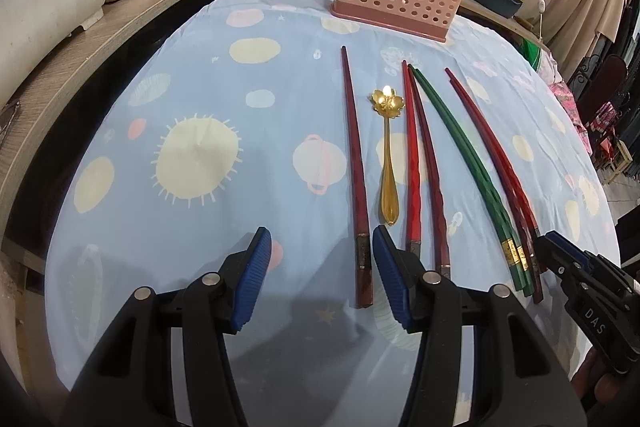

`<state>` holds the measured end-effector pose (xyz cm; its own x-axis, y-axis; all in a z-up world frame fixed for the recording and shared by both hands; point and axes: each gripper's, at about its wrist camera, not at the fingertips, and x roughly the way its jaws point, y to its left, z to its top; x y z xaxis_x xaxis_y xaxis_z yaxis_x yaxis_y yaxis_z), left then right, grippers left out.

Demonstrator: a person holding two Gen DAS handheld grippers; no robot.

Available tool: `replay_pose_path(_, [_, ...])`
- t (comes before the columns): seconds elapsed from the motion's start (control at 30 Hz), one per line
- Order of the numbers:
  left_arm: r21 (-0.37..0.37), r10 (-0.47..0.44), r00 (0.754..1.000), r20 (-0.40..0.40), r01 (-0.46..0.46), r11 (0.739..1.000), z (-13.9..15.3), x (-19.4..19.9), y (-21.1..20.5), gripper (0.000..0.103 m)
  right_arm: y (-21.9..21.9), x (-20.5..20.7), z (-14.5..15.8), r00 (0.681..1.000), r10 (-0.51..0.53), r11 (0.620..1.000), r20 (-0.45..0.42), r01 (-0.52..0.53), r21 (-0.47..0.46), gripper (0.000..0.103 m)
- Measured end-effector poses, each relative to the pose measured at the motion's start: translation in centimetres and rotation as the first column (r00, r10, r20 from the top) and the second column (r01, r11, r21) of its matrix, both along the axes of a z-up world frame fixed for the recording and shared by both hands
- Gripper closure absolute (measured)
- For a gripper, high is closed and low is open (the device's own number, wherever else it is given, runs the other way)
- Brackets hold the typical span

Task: Organize utensils
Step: 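Grasp a dark red chopstick with the left tool while the right tool grasps a red chopstick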

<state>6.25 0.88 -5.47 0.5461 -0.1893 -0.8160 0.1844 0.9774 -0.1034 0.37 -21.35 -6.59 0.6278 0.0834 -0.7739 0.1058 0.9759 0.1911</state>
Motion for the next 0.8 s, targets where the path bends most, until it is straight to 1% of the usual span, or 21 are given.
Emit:
replay_pose_path(0.3, [0.012, -0.014, 1.0, 0.005, 0.013, 1.0, -0.2, -0.7, -0.3, 0.053, -0.2, -0.1, -0.1, 1.0, -0.005, 1.0, -0.001, 0.005, 0.0, 0.091])
replay_pose_path(0.43, [0.023, -0.018, 1.0, 0.015, 0.017, 1.0, -0.3, -1.1, -0.4, 0.055, -0.2, -0.1, -0.1, 1.0, -0.007, 1.0, 0.002, 0.007, -0.002, 0.092])
replay_pose_path(0.5, [0.018, -0.02, 1.0, 0.016, 0.02, 1.0, -0.3, -1.2, -0.4, 0.062, -0.2, -0.2, -0.1, 1.0, -0.006, 1.0, 0.002, 0.006, -0.003, 0.093])
replay_pose_path(0.53, [0.013, -0.023, 1.0, 0.016, 0.022, 1.0, -0.3, -1.2, -0.4, 0.07, -0.2, -0.2, -0.1, 1.0, -0.006, 1.0, 0.003, 0.006, -0.004, 0.093])
replay_pose_path(0.57, [0.009, -0.026, 1.0, 0.013, 0.026, 1.0, -0.2, -1.2, -0.4, 0.074, -0.2, -0.2, -0.1, 1.0, -0.005, 1.0, 0.004, 0.005, -0.002, 0.094])
replay_pose_path(0.63, [-0.005, -0.039, 0.999, 0.009, 0.039, 0.999, -0.2, -1.3, -0.5, 0.087, -0.3, -0.3, -0.2, 1.0, -0.005, 1.0, 0.005, 0.005, 0.001, 0.095])
replay_pose_path(0.73, [-0.015, -0.047, 0.999, 0.003, 0.047, 0.999, -0.2, -1.4, -0.5, 0.095, -0.3, -0.3, -0.1, 1.0, -0.004, 1.0, 0.007, 0.004, 0.003, 0.095])
replay_pose_path(0.8, [-0.024, -0.048, 0.999, -0.002, 0.048, 0.999, -0.2, -1.4, -0.3, 0.095, -0.3, -0.4, -0.1, 1.0, -0.002, 1.0, 0.007, 0.002, 0.005, 0.095])
